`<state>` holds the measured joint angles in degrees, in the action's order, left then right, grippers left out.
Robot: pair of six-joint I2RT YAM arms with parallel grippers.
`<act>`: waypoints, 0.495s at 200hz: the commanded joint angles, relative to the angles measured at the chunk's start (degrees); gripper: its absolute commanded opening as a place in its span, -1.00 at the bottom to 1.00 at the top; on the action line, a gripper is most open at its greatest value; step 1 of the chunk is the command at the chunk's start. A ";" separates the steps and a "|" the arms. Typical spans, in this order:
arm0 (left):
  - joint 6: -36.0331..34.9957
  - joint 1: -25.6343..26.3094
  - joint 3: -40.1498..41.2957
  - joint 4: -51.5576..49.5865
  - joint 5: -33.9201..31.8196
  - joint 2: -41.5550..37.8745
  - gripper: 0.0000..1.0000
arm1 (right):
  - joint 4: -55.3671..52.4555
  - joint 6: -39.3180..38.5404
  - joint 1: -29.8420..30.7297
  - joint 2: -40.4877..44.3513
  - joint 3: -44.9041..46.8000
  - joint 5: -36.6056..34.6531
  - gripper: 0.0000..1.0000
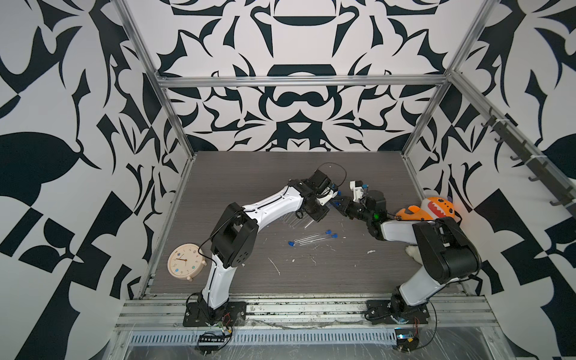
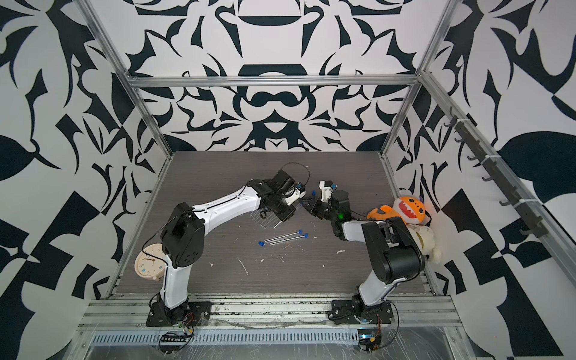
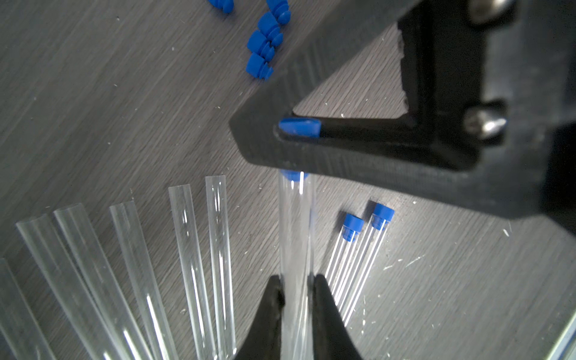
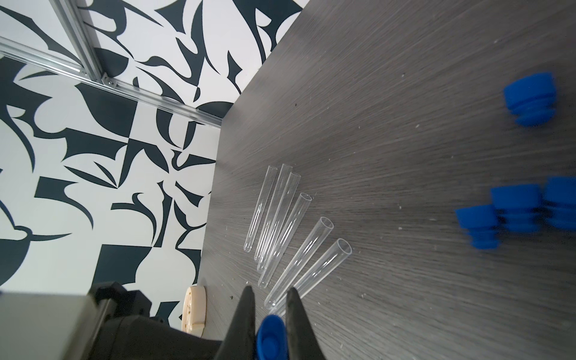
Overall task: Remove stoppers from test tubes
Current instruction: Open the stopper on the test tube.
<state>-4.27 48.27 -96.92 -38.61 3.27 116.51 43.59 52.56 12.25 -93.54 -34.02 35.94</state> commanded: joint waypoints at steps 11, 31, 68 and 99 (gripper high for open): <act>0.14 -0.27 0.42 -0.93 0.79 -1.20 -1.00 | 3.18 0.44 0.23 1.75 -1.83 -1.31 -1.00; 0.07 -0.28 1.03 -0.80 0.72 -1.22 -1.00 | 2.44 0.06 0.19 2.56 -1.84 -2.07 -1.00; -0.43 -0.30 2.21 -0.80 0.12 -1.25 -1.00 | 1.71 0.09 0.16 3.16 -2.54 -2.79 -1.00; -0.52 -0.54 4.00 -0.21 0.03 -1.23 -1.00 | 1.32 0.16 0.12 3.53 -3.01 -3.81 -1.00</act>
<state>-4.43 48.18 -95.35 -36.58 3.25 116.49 42.59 52.75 12.53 -92.92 -34.06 34.37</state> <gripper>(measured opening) 0.170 0.135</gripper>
